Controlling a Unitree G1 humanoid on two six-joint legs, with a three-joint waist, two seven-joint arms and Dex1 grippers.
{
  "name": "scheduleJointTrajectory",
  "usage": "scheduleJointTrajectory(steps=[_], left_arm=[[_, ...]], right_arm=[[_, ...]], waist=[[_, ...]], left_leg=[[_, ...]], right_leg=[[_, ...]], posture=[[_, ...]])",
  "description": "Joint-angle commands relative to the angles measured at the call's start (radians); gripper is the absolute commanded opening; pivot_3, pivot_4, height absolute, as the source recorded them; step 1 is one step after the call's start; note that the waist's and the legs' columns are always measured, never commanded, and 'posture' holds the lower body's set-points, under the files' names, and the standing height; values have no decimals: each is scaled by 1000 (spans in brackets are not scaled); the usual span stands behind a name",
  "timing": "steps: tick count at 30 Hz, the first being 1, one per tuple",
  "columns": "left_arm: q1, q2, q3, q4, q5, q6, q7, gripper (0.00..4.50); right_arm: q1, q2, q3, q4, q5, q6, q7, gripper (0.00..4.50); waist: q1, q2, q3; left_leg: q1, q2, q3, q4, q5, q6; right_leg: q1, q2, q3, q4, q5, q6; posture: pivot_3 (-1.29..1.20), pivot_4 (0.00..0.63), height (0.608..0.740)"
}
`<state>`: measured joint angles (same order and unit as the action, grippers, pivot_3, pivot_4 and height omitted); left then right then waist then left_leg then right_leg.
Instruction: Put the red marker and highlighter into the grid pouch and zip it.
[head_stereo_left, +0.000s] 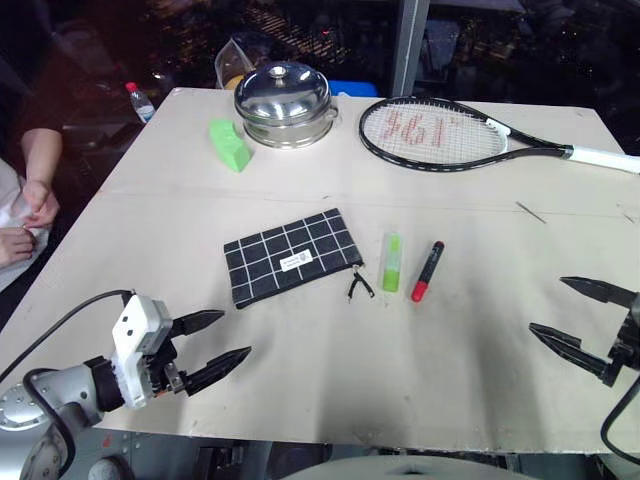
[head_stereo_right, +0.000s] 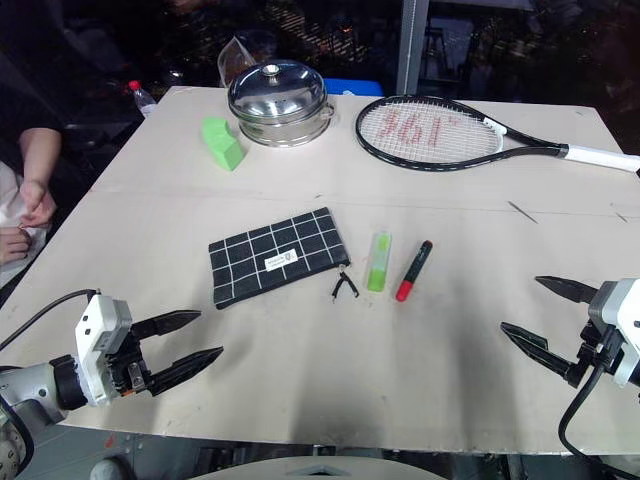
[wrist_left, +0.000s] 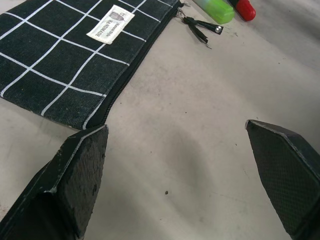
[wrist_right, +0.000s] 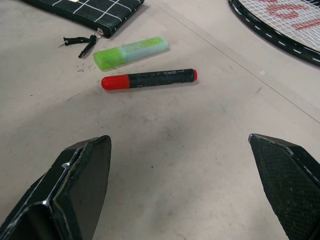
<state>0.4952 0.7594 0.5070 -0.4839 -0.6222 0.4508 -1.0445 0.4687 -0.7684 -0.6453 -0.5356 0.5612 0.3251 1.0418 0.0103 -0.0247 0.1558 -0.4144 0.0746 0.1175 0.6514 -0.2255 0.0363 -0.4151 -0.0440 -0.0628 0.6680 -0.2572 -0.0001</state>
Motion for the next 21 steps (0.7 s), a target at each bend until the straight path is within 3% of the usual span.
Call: scheduleJointTrajectory(steps=[1,4,8,12,17,21], left_arm=[[-48,-31,-8,-7,3,-11,61,4470],[-161,-90,-42,-24,-36,75,216,4470],[-196,-80,-33,-13,5,64,251,4470],[-155,22,-70,144,323,-402,129,4470],[-193,85,-103,428,507,-848,103,4470],[-334,102,-188,644,649,-1114,176,4470]], right_arm=[[-15,28,2,-14,7,-44,-14,4500],[-56,94,85,-48,-7,-79,-70,4500],[-97,122,164,-122,11,-86,-99,4500],[-100,100,239,-191,18,-89,-71,4500],[-97,101,283,-230,24,-84,-84,4500],[-71,121,312,-237,-10,-108,-102,4500]], waist=[[2,0,0],[5,0,-1],[0,0,-1],[0,1,-1],[5,2,-2],[11,2,-3]], left_leg=[[0,0,0,0,0,0],[0,0,-2,0,0,0],[0,0,-2,0,1,2],[0,0,-2,-2,1,2],[-1,0,-2,-3,-1,-1],[-2,-1,-2,-3,-2,0]], right_leg=[[0,0,0,0,0,0],[1,0,-1,-2,0,0],[2,1,-2,-2,0,0],[2,2,-2,-2,1,-2],[1,0,-3,-5,3,-4],[1,-4,-4,-6,3,-4]], posture=[[0,150,740],[0,150,740],[0,150,740],[0,150,740],[0,150,740],[0,150,740]])
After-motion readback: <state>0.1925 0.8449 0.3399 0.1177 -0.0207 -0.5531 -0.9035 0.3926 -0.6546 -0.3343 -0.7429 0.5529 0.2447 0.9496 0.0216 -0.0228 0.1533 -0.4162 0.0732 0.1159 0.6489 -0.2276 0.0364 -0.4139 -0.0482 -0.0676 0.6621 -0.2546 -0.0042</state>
